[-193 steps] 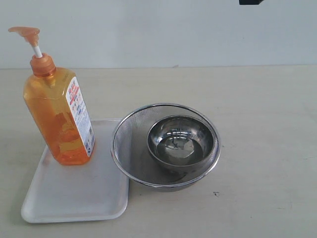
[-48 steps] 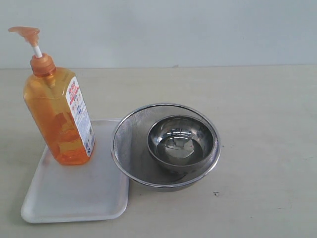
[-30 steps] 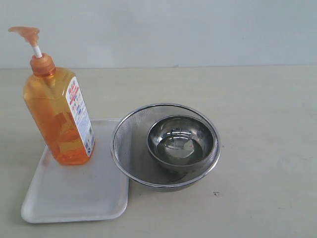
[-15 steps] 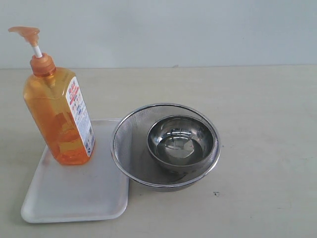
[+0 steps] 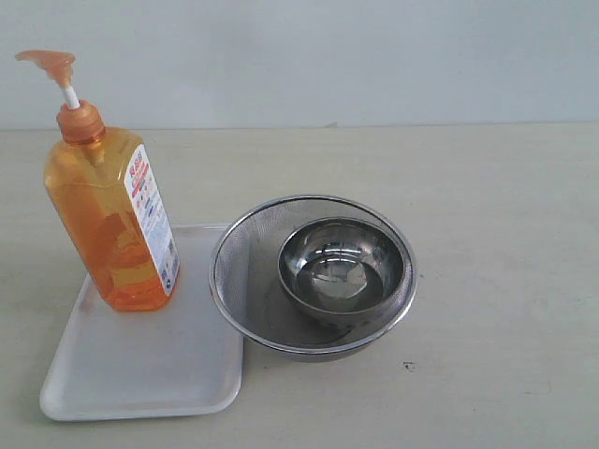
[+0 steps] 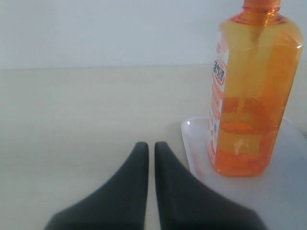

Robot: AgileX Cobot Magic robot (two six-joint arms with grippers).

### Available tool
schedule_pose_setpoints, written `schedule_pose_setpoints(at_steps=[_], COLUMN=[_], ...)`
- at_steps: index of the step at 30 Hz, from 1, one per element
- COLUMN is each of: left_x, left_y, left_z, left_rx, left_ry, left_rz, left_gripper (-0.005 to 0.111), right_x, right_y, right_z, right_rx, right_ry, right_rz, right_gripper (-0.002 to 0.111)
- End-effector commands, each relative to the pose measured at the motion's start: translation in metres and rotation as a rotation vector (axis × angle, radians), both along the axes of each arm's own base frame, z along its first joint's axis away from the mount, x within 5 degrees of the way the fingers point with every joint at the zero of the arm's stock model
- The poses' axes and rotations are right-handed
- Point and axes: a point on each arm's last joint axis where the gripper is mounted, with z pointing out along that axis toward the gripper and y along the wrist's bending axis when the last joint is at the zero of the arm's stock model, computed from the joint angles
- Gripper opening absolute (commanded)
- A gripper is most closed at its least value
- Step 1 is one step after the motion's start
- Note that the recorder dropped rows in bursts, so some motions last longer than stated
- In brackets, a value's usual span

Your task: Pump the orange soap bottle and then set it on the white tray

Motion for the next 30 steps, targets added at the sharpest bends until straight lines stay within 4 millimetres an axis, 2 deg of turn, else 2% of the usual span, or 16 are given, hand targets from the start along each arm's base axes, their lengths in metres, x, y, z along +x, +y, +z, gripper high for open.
schedule_pose_setpoints(at_steps=[1, 17, 25, 30], left_x=[0.0, 0.0, 0.0, 0.0], left_y=[-0.001, -0.001, -0.001, -0.001], left_z=[-0.001, -0.001, -0.001, -0.001], left_rx=[-0.014, -0.014, -0.014, -0.014], left_ry=[0.003, 0.003, 0.003, 0.003], left_rz=[-0.009, -0.009, -0.009, -0.009], left_gripper=[0.005, 0.005, 0.005, 0.005], right_x=[0.0, 0.001, -0.021, -0.036], right_y=[-0.001, -0.001, -0.006, -0.012], right_z=[-0.002, -0.005, 0.001, -0.003], right_rx=[-0.01, 0.057, 0.087, 0.091], right_ry=[0.013, 0.059, -0.031, -0.027], right_rz=[-0.012, 0.003, 0.008, -0.02], right_gripper=[0.0, 0.0, 0.0, 0.0])
